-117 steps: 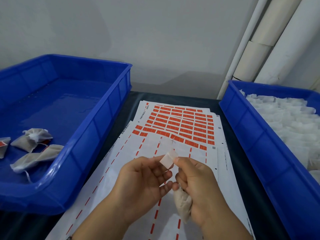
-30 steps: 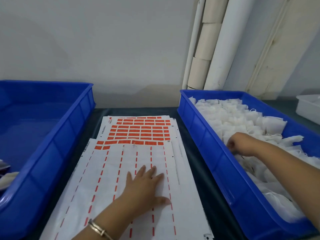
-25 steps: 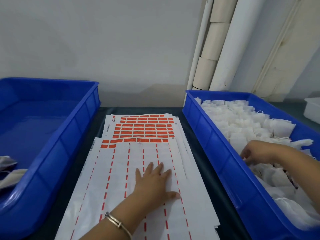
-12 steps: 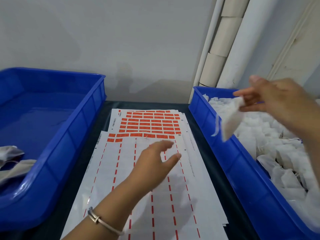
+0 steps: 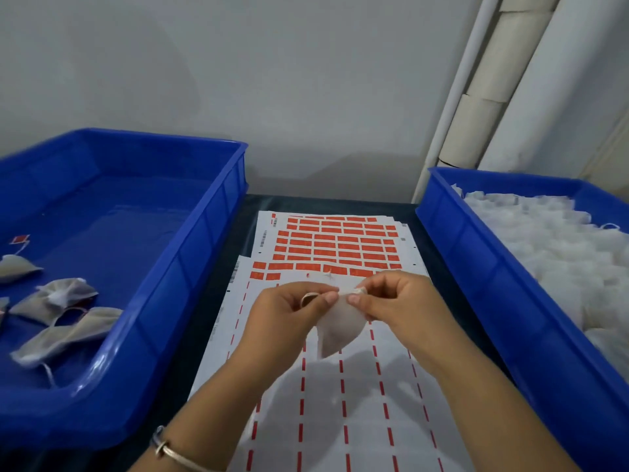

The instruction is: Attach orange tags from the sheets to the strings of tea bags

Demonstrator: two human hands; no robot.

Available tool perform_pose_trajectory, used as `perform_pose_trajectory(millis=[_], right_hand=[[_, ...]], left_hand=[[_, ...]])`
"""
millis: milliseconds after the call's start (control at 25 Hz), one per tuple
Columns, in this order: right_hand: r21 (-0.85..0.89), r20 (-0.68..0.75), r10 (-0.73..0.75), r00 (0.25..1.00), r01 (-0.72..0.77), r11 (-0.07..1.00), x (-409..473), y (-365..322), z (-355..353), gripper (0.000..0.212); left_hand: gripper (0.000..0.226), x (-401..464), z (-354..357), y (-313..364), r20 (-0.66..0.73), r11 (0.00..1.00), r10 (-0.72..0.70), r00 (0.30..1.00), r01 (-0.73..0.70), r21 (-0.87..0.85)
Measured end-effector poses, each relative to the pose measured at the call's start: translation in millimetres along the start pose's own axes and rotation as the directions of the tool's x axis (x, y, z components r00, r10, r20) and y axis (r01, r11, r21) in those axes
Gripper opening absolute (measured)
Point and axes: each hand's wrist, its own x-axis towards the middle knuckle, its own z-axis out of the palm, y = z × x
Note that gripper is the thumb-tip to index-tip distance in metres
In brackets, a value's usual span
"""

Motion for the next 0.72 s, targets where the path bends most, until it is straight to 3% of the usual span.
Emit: perform_pose_trajectory(millis=[160,240,320,480,600,720], right_hand=[[0.059,-0.012,0.047,0.999,-0.046,0.997,3,19,1,0.008],[0.092,-0.030,0.073,0.997,-0.070,0.993,4,28,-3,0.008],[0.094,-0.050,0.101,0.994,-0.096,0.991,5,36,-6,0.008],[0.062,-0.048,0.100,0.994,-0.097,0.993,6,46,-8,0.007],[0.083,-0.028,0.083,0.996,-0.081,0.993,6,47,-9,0.009],[0.104,0.023,0.029,0.999,-0.031,0.994,4,44,-9,0.022]], left_hand=[[0.018,5,-13,-8,0.057,0.999,-0.032,0.998,0.030,0.043],[0.009,9,-21,-7,0.059,0.999,-0.042,0.997,0.041,0.009],[0.016,11,-26,-2,0.052,0.998,-0.019,0.998,0.022,-0.058],[0.028,12,-21,3,0.188,1.000,0.011,0.982,-0.015,0.020],[0.041,15,-12,3,0.280,0.999,-0.053,0.959,0.052,0.011],[0.042,18,2,2,0.279,0.914,-0.017,0.960,-0.098,0.394]])
